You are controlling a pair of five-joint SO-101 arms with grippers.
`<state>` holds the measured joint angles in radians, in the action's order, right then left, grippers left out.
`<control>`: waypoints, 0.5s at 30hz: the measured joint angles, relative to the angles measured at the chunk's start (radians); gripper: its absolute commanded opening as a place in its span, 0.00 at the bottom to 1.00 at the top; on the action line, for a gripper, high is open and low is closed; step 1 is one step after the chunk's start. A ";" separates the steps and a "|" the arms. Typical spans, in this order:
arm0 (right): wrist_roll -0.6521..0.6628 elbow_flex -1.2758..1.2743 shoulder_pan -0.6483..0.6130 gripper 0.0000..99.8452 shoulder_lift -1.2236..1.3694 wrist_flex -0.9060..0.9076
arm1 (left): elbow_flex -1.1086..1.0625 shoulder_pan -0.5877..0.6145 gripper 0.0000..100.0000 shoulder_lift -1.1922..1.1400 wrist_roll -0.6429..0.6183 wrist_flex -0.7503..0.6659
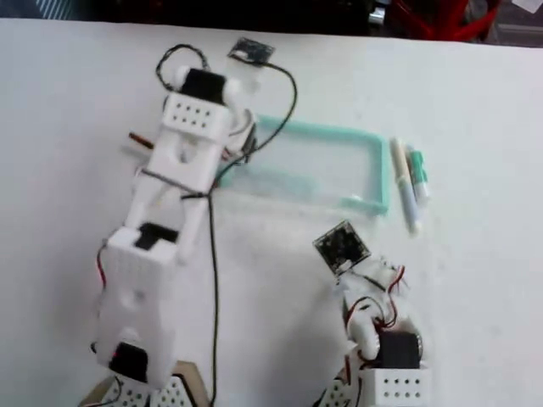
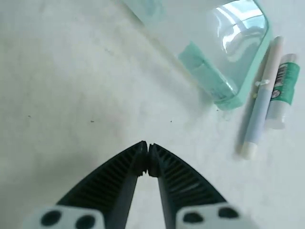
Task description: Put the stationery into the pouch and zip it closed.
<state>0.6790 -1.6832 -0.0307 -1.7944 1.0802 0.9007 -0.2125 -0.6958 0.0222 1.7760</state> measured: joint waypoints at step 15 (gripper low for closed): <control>0.006 0.000 -0.005 0.02 0.000 0.026 | 0.184 0.008 0.24 -0.212 -0.213 -0.009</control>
<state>0.6851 -1.6832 -0.0353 -1.7944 1.1063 1.0848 -0.2048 -0.9076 -0.1910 1.7668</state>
